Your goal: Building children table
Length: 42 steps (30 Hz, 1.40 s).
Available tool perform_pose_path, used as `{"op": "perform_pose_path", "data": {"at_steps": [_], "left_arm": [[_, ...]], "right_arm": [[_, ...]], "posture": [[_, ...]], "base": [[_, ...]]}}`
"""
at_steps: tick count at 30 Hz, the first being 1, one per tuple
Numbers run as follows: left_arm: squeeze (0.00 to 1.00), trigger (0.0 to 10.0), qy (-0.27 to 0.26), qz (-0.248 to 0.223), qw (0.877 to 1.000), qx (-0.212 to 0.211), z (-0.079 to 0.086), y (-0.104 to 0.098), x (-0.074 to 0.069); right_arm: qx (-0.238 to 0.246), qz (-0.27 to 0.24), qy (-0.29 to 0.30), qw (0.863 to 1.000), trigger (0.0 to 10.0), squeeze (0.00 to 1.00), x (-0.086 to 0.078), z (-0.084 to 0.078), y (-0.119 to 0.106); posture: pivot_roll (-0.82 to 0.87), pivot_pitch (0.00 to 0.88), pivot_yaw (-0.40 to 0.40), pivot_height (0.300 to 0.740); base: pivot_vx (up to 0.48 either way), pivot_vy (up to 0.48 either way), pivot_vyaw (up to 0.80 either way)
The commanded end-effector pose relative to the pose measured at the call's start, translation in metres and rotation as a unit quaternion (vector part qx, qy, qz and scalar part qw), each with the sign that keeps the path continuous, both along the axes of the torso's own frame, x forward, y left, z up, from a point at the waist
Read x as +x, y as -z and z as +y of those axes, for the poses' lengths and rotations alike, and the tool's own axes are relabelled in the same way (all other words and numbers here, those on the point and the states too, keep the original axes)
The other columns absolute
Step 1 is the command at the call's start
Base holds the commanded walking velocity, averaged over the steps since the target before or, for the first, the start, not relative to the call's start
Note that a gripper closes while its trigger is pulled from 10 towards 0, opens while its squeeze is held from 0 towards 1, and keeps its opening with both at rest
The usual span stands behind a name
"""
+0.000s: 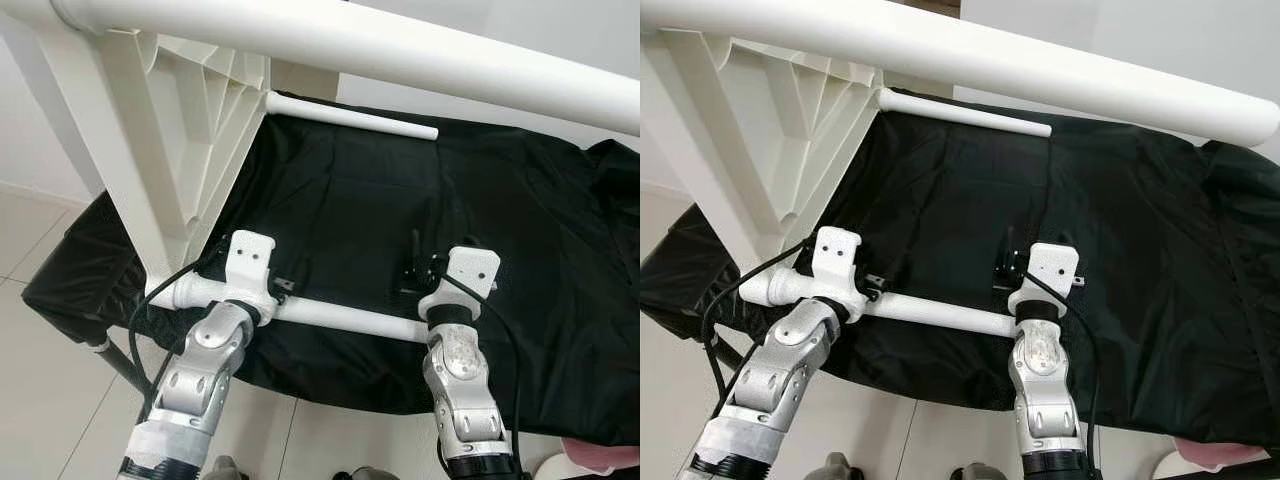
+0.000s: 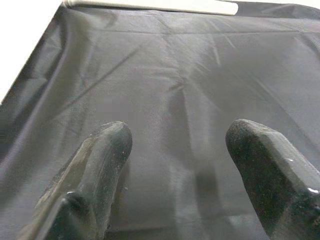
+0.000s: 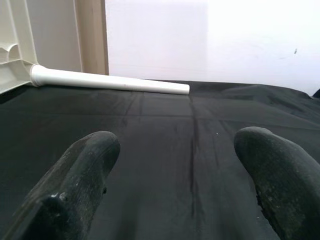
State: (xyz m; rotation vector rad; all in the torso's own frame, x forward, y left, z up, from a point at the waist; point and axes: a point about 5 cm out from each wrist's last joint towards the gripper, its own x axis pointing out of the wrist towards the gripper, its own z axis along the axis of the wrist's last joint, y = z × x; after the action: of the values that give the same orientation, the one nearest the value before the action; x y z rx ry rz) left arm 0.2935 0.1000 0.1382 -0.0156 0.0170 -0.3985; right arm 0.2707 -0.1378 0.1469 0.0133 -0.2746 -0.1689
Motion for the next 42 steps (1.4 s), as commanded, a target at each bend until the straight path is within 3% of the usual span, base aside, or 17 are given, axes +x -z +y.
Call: {"op": "perform_pose_path", "data": {"at_steps": [1,4,7,11,13,16,20,28,33,35,38,42], "left_arm": [[0.00,10.0,-0.077,-0.003,0.997,0.002,0.006,0.000,0.005],[0.00,10.0,-0.093,-0.019,0.995,-0.001,0.006,-0.007,0.007],[0.00,10.0,-0.103,-0.067,0.992,0.000,0.006,-0.018,0.009],[0.00,10.0,-0.111,-0.063,0.992,0.001,0.011,-0.015,0.014],[0.00,10.0,-0.081,-0.063,0.995,0.017,0.013,-0.013,0.017],[0.00,10.0,-0.063,-0.067,0.996,-0.004,0.012,-0.015,0.022],[0.00,10.0,-0.077,-0.077,0.994,-0.015,0.012,-0.021,0.032],[0.00,10.0,-0.094,-0.088,0.991,-0.036,0.007,-0.028,0.031],[0.00,10.0,-0.082,-0.078,0.993,-0.024,-0.001,-0.016,0.028],[0.00,10.0,-0.042,-0.077,0.996,-0.012,-0.011,-0.009,0.020],[0.00,10.0,-0.022,-0.077,0.997,-0.006,-0.016,-0.005,0.015],[0.00,10.0,-0.043,-0.075,0.996,-0.014,-0.010,-0.007,0.018]], "right_arm": [[0.007,-0.001,-0.003,1.000,10.0,0.00,-0.002,0.001,0.002],[0.001,-0.007,-0.001,1.000,10.0,0.00,-0.002,-0.002,0.001],[-0.016,-0.024,0.008,1.000,10.0,0.00,0.000,-0.009,-0.004],[-0.021,-0.032,0.011,0.999,10.0,0.00,0.005,-0.014,-0.008],[-0.022,-0.039,0.012,0.999,10.0,0.00,0.008,-0.017,-0.012],[-0.033,-0.046,0.013,0.998,10.0,0.00,0.013,-0.020,-0.016],[-0.037,-0.051,0.018,0.998,10.0,0.00,0.021,-0.022,-0.020],[-0.047,-0.040,0.039,0.997,10.0,0.00,0.017,-0.029,-0.012],[-0.039,-0.028,0.034,0.998,10.0,0.00,0.018,-0.024,-0.003],[-0.033,-0.017,0.023,0.999,10.0,0.00,0.018,-0.017,0.001],[-0.035,-0.014,0.001,0.999,10.0,0.00,0.018,-0.008,0.004],[-0.040,-0.013,-0.005,0.999,10.0,0.00,0.018,-0.007,0.006]], "posture": [[0.00,0.000,-0.030,0.740],[0.00,0.000,-0.029,0.740],[0.00,0.000,-0.026,0.740],[-0.01,0.000,-0.031,0.740],[-0.01,0.000,-0.039,0.740],[-0.02,0.000,-0.057,0.740],[-0.04,0.000,-0.049,0.740],[-0.02,0.000,-0.028,0.740],[0.00,0.000,-0.038,0.740],[0.00,0.000,-0.049,0.740],[0.01,0.000,-0.050,0.740],[0.01,0.000,-0.042,0.740]], "base": [[0.000,0.000,0.00],[0.000,0.000,0.00],[0.000,0.000,0.00],[0.000,0.000,0.00],[0.000,0.000,0.00],[0.000,0.000,0.00],[0.000,0.000,0.00],[0.000,0.000,0.00],[0.000,0.000,0.00],[0.000,0.000,0.00],[0.000,0.000,0.00],[0.000,0.000,0.00]]}}
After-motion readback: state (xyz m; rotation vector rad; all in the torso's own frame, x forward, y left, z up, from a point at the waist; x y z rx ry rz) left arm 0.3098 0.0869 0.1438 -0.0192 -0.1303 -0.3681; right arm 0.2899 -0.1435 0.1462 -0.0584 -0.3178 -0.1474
